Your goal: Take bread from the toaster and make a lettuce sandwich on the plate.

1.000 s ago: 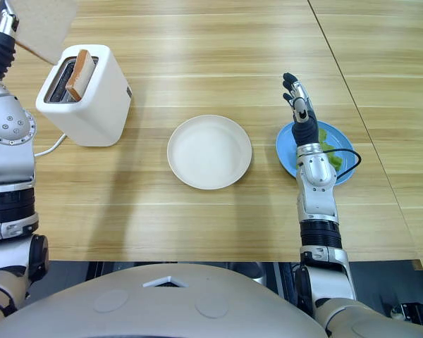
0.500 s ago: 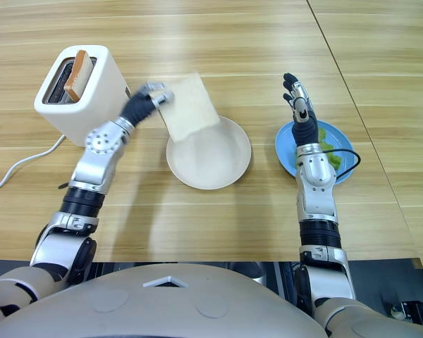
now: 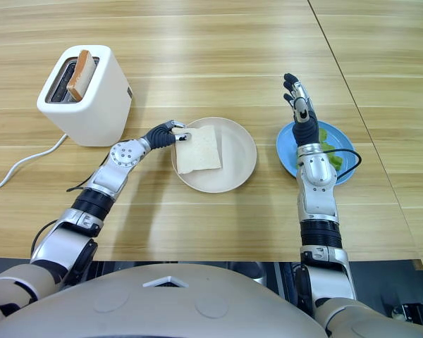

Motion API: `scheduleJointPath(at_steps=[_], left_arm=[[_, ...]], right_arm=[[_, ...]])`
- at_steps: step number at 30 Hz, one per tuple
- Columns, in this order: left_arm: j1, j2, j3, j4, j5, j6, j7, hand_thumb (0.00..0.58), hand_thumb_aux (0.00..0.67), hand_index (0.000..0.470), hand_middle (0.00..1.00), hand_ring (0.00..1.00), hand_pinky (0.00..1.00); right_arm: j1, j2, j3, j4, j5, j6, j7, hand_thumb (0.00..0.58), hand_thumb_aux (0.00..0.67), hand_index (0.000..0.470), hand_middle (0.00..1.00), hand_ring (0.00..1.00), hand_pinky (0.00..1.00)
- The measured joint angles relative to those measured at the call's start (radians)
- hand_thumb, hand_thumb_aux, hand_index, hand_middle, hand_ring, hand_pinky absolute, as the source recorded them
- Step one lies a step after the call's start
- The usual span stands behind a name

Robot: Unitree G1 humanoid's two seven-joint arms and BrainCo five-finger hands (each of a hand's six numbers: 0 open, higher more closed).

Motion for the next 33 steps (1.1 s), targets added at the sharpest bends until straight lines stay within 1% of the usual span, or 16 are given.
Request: scheduleJointPath(at_steps=[1,2,3,7,11,16,20,24,28,30,31,33], left_arm=[[0.0,-0.003,-0.001,0.0,0.006,-0.013,0.008,0.521,0.457,0.314,1.0,1.0,1.0],[0.0,-0.006,-0.001,0.0,0.014,-0.023,0.014,0.493,0.41,0.281,1.0,1.0,1.0],[0.0,-0.01,-0.003,-0.002,0.021,-0.03,0.017,0.0,0.0,0.0,0.0,0.0,0.0],[0.005,-0.015,-0.024,-0.025,0.067,-0.058,0.043,0.0,0.0,0.0,0.0,0.0,0.0],[0.006,-0.011,-0.016,-0.078,0.09,-0.059,0.08,0.0,0.0,0.0,0.0,0.0,0.0],[0.012,0.025,0.022,-0.167,0.119,-0.058,0.132,0.0,0.0,0.0,0.0,0.0,0.0],[0.016,0.048,0.078,-0.21,0.13,-0.052,0.181,0.0,0.0,0.0,0.0,0.0,0.0],[0.02,0.044,0.127,-0.2,0.111,-0.06,0.215,0.0,0.0,0.0,0.0,0.0,0.0],[0.019,-0.014,0.184,-0.08,0.039,-0.082,0.243,0.0,0.0,0.0,0.0,0.0,0.0],[0.019,-0.047,0.201,-0.016,-0.001,-0.093,0.248,0.0,0.0,0.0,0.0,0.0,0.0],[0.021,-0.051,0.203,0.019,-0.007,-0.103,0.253,0.0,0.0,0.0,0.0,0.0,0.0],[0.025,-0.052,0.207,0.058,-0.01,-0.115,0.259,0.0,0.0,0.0,0.0,0.0,0.0]], right_arm=[[0.0,0.0,0.001,0.0,0.0,0.0,0.001,0.0,0.0,0.0,0.0,0.0,0.0],[0.0,-0.001,0.001,0.0,0.0,0.001,0.001,0.0,0.0,0.0,0.0,0.0,0.0],[0.0,-0.001,0.003,0.0,-0.001,0.001,0.001,0.0,0.0,0.0,0.0,0.0,0.0],[0.0,-0.002,0.009,-0.007,-0.01,0.001,0.002,0.0,0.0,0.0,0.0,0.0,0.0],[0.0,-0.014,0.017,-0.013,-0.032,0.001,0.002,0.0,0.0,0.0,0.0,0.0,0.0],[-0.002,-0.015,0.055,-0.013,-0.081,-0.004,-0.002,0.0,0.0,0.0,0.0,0.0,0.0],[-0.008,-0.021,0.091,-0.017,-0.16,-0.016,-0.027,0.0,0.0,0.0,0.0,0.0,0.0],[-0.023,-0.034,0.135,-0.051,-0.273,-0.028,-0.069,0.0,0.0,0.0,0.0,0.0,0.0],[-0.053,-0.055,0.186,-0.093,-0.415,-0.023,-0.126,0.0,0.0,0.0,0.0,0.0,0.0],[-0.076,-0.113,0.205,-0.089,-0.538,-0.008,-0.185,0.0,0.0,0.0,0.0,0.0,0.0],[-0.085,-0.162,0.206,-0.076,-0.621,0.009,-0.237,0.0,0.0,0.0,0.0,0.0,0.0],[-0.087,-0.245,0.206,-0.034,-0.728,0.044,-0.307,0.0,0.0,0.0,0.0,0.0,0.0]])
